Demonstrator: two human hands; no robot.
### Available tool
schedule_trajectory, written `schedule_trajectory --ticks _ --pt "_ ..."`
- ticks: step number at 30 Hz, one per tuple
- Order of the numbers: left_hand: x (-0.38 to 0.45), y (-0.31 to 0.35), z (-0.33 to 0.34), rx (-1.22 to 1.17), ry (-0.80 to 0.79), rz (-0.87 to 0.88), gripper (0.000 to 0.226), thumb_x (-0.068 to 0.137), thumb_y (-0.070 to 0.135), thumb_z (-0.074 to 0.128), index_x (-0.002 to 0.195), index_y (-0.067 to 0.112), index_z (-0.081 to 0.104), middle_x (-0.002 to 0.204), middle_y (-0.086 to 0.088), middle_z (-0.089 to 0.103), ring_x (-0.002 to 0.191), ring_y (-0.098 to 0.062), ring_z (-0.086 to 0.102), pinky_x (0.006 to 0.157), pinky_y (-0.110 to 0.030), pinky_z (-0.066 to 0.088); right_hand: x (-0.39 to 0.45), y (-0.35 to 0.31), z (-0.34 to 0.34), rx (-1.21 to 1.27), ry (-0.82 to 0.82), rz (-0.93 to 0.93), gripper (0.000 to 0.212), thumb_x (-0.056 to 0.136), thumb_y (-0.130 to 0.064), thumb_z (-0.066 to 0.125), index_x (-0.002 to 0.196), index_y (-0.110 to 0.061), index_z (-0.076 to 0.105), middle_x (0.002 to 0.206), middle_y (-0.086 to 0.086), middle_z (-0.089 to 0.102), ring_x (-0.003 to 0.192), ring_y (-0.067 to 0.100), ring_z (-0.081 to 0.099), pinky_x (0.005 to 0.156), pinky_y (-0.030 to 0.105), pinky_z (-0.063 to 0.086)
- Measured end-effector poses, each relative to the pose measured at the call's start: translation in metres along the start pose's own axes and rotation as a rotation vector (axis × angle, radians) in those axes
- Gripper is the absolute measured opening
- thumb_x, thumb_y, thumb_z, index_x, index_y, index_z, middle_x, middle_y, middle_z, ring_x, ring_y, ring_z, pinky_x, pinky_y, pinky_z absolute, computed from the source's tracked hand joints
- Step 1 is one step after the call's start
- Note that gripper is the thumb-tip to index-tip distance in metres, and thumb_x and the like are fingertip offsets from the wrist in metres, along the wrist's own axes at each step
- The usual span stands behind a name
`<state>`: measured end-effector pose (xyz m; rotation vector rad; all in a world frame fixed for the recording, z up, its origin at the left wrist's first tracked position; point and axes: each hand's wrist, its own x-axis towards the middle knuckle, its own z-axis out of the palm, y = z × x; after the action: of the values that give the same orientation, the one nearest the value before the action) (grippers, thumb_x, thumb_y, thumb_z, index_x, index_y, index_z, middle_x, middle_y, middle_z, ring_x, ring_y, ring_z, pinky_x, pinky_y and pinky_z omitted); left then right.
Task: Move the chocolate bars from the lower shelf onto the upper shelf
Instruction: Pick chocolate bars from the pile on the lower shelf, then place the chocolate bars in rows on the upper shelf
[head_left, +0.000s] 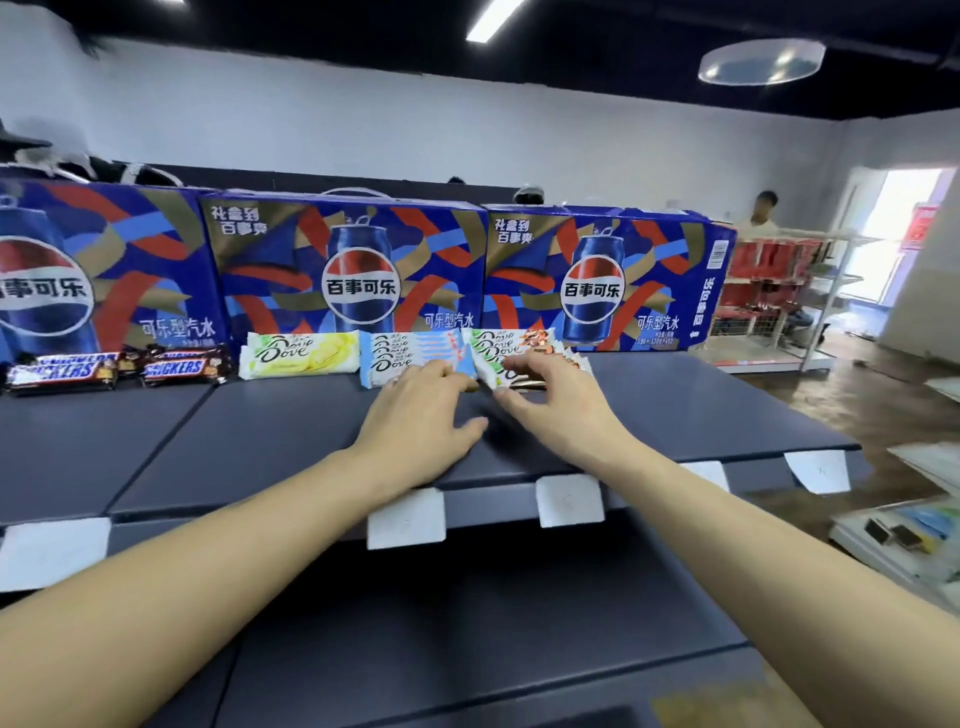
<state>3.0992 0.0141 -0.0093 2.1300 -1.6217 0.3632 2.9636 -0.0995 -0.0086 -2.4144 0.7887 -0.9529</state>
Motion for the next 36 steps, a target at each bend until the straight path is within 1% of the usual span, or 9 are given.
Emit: schedule_trajectory --ticks 3,7,13,15,18,21,25,27,36 --pt "-0.029 -0.012 -0.014 -0.026 -0.003 0.025 0.048 0.088 0.049 0.056 0.131 0.027 0.053 0.127 0.003 0.052 0.123 -0.019 0.044 0.1 -0.036 0.039 -0.02 -0.024 0.012 -0.032 -0.007 -0.006 0.043 0.089 -0.032 0.066 0.129 -0.019 0.061 0.13 -0.005 0.061 0.122 0.009 0.052 0.102 0.022 0.037" --pt "-0.069 -0.028 -0.034 -0.037 0.026 0.023 0.047 0.089 0.047 0.055 0.131 0.026 0.053 0.13 0.003 0.051 0.124 -0.018 0.043 0.1 -0.036 0.039 -0.05 -0.056 0.029 -0.023 0.018 -0.03 0.041 0.089 -0.034 0.067 0.129 -0.023 0.061 0.131 -0.007 0.061 0.124 0.008 0.05 0.1 0.019 0.035" --pt "-0.136 -0.051 -0.055 0.074 0.098 0.04 0.042 0.09 0.046 0.052 0.127 0.027 0.057 0.12 0.005 0.056 0.111 -0.019 0.049 0.091 -0.035 0.039 -0.102 -0.105 0.051 0.014 -0.058 -0.106 0.042 0.09 -0.033 0.066 0.131 -0.027 0.061 0.131 -0.01 0.062 0.125 0.005 0.052 0.108 0.027 0.039" --pt "-0.163 -0.059 -0.062 0.088 0.115 0.029 0.041 0.089 0.046 0.052 0.125 0.026 0.058 0.117 0.005 0.056 0.11 -0.019 0.049 0.091 -0.035 0.04 -0.121 -0.12 0.059 0.022 -0.079 -0.118 0.041 0.09 -0.032 0.065 0.131 -0.027 0.061 0.131 -0.012 0.062 0.124 0.003 0.051 0.107 0.021 0.038" --pt "-0.207 -0.07 -0.068 0.103 0.105 -0.001 0.042 0.09 0.045 0.053 0.125 0.024 0.058 0.117 0.005 0.055 0.112 -0.02 0.048 0.093 -0.035 0.04 -0.152 -0.139 0.073 0.026 -0.128 -0.12 0.041 0.091 -0.032 0.065 0.131 -0.027 0.061 0.129 -0.014 0.062 0.122 -0.001 0.051 0.098 0.005 0.032" --pt "-0.259 -0.087 -0.072 0.114 0.053 -0.063 0.045 0.089 0.047 0.053 0.128 0.024 0.057 0.119 0.004 0.055 0.114 -0.02 0.048 0.094 -0.035 0.041 -0.187 -0.155 0.095 0.055 -0.199 -0.107 0.042 0.09 -0.032 0.064 0.132 -0.027 0.06 0.133 -0.014 0.06 0.125 -0.001 0.049 0.105 0.013 0.034" --pt "-0.326 -0.119 -0.077 0.126 -0.027 -0.163 0.046 0.09 0.047 0.054 0.13 0.024 0.055 0.123 0.003 0.055 0.113 -0.02 0.049 0.094 -0.035 0.043 -0.226 -0.176 0.138 0.082 -0.345 -0.072 0.045 0.093 -0.037 0.061 0.137 -0.03 0.053 0.14 -0.014 0.053 0.13 0.003 0.045 0.1 0.015 0.031" --pt "-0.355 -0.137 -0.08 0.141 -0.052 -0.215 0.047 0.091 0.047 0.053 0.131 0.024 0.054 0.124 0.003 0.054 0.113 -0.019 0.049 0.093 -0.034 0.043 -0.239 -0.188 0.164 0.087 -0.41 -0.068 0.047 0.093 -0.037 0.06 0.139 -0.03 0.051 0.142 -0.013 0.05 0.132 0.005 0.043 0.104 0.018 0.031" --pt "-0.453 -0.255 -0.05 0.156 -0.163 -0.46 0.05 0.092 0.045 0.053 0.135 0.021 0.05 0.125 0.001 0.054 0.111 -0.023 0.054 0.098 -0.034 0.038 -0.258 -0.239 0.325 0.063 -0.676 -0.089 0.051 0.095 -0.036 0.059 0.144 -0.027 0.044 0.148 -0.01 0.044 0.137 0.01 0.039 0.111 0.025 0.032"
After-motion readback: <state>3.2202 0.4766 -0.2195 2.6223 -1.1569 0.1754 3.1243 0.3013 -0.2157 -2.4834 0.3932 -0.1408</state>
